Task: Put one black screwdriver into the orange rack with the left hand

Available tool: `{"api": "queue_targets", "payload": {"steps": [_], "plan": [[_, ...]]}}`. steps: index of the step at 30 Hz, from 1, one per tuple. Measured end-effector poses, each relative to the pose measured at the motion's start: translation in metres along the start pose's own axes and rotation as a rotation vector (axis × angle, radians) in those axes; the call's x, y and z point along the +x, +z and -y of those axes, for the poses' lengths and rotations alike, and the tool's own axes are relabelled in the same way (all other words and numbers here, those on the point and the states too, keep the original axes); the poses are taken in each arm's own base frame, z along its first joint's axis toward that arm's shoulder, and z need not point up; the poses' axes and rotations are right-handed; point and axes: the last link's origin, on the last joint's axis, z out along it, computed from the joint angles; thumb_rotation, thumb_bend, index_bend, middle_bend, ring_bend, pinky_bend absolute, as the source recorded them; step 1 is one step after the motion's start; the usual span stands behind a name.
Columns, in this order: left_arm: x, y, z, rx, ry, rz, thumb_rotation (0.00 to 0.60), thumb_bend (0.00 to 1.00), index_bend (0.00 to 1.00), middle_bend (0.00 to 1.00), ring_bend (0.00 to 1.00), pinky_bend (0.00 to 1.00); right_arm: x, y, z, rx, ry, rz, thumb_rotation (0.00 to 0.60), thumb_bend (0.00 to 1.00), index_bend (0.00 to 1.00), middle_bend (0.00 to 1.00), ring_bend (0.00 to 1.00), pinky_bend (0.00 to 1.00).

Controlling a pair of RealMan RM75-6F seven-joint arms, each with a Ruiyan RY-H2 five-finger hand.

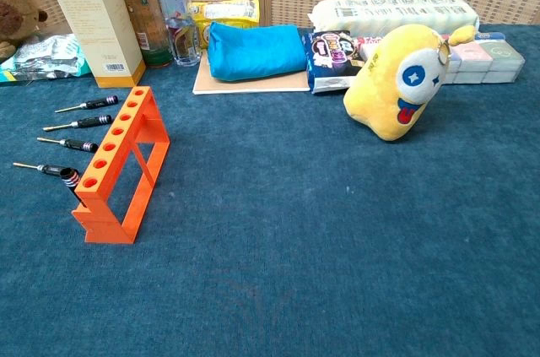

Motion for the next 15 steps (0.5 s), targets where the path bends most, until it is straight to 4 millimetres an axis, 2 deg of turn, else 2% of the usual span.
{"api": "queue_targets", "payload": {"steps": [10,11,12,13,14,15], "plan": [[-0.003,-0.001,-0.002,-0.003,-0.006,0.018,0.6,0.16,0.0,0.0,0.0,0.06,0.002,-0.002,-0.001,-0.01,0.023,-0.007,0.6,0.07,0.06,0.0,0.0,0.0],[-0.004,0.0,-0.003,-0.007,-0.006,0.025,0.6,0.16,0.0,0.03,0.0,0.06,0.002,-0.002,-0.001,-0.012,0.028,-0.006,0.6,0.07,0.06,0.0,0.0,0.0],[-0.006,0.001,-0.004,-0.01,-0.007,0.032,0.6,0.16,0.0,0.09,0.03,0.06,0.003,-0.002,-0.001,-0.013,0.031,-0.007,0.6,0.07,0.06,0.0,0.0,0.0],[-0.007,0.002,-0.005,-0.013,-0.008,0.04,0.6,0.16,0.0,0.22,0.11,0.08,0.003,-0.002,-0.001,-0.014,0.034,-0.008,0.6,0.07,0.06,0.0,0.0,0.0],[-0.009,0.005,-0.007,-0.018,-0.014,0.05,0.6,0.17,0.0,0.4,0.24,0.15,0.004,-0.002,-0.002,-0.018,0.038,-0.01,0.6,0.07,0.06,0.0,0.0,0.0],[-0.011,0.009,-0.01,-0.024,-0.019,0.055,0.6,0.17,0.0,0.51,0.34,0.23,0.004,-0.002,-0.003,-0.023,0.041,-0.009,0.6,0.07,0.06,0.0,0.0,0.0]]}}
